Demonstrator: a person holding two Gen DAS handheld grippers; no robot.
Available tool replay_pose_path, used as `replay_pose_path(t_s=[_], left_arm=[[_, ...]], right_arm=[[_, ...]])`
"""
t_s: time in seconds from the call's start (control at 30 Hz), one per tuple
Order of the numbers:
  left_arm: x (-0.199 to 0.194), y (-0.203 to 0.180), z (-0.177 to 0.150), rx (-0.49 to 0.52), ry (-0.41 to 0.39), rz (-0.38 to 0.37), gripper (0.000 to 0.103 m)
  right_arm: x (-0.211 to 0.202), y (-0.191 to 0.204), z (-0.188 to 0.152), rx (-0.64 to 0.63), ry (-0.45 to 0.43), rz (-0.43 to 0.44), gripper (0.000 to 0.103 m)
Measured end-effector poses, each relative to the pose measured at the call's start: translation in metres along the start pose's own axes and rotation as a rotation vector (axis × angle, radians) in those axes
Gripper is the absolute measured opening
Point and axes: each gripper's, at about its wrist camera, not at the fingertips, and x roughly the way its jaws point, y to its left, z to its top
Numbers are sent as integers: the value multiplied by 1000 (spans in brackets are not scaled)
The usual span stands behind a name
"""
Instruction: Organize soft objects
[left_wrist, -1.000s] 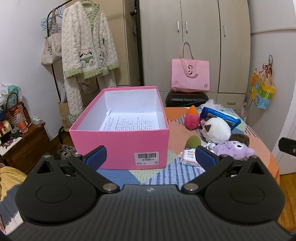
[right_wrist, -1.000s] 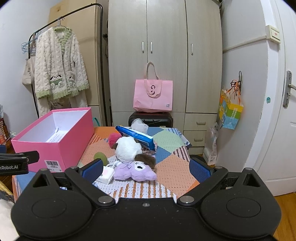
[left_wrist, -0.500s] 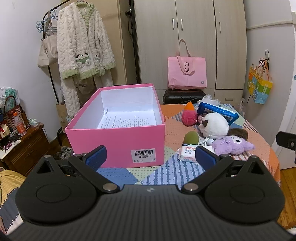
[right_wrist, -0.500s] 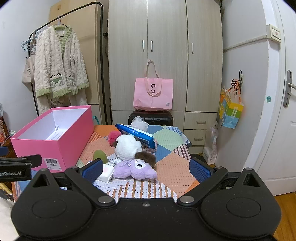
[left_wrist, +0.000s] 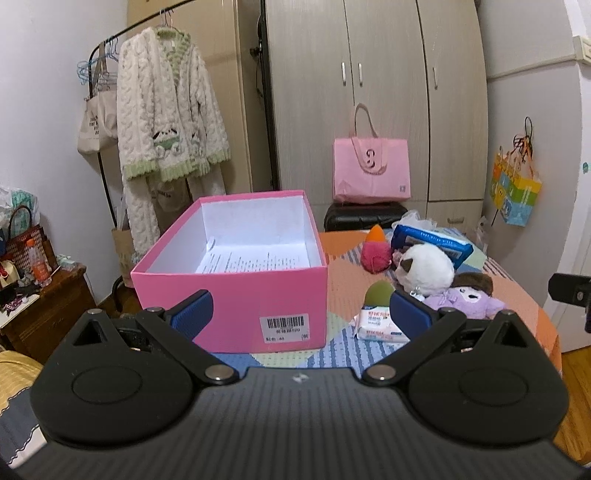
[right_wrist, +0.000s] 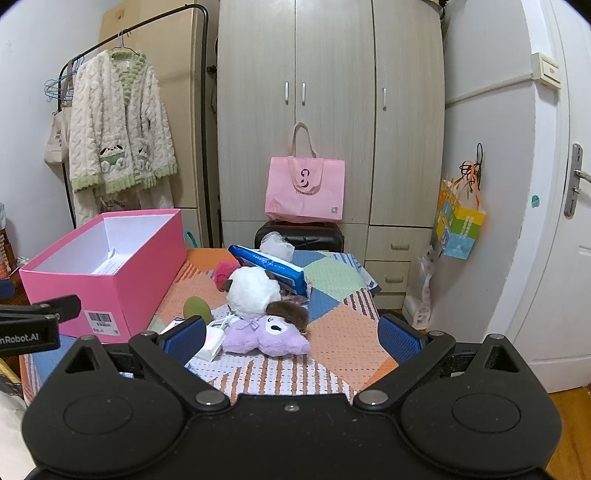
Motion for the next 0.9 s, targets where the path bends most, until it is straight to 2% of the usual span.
replay_pose_path(t_s=[0.17,0.3,0.9], left_arm=[[-3,2,-2,-19,-36,-13,103],[-3,3,-3,-21,-36,-14,103],[2,-8,-19,12,72,-50,103]], right_arm=[[0,-1,-1,-3,-4,-1,101],[0,-2,-3,-4,-6,-6,101],[-3,-5,-18,-17,11,3,101]])
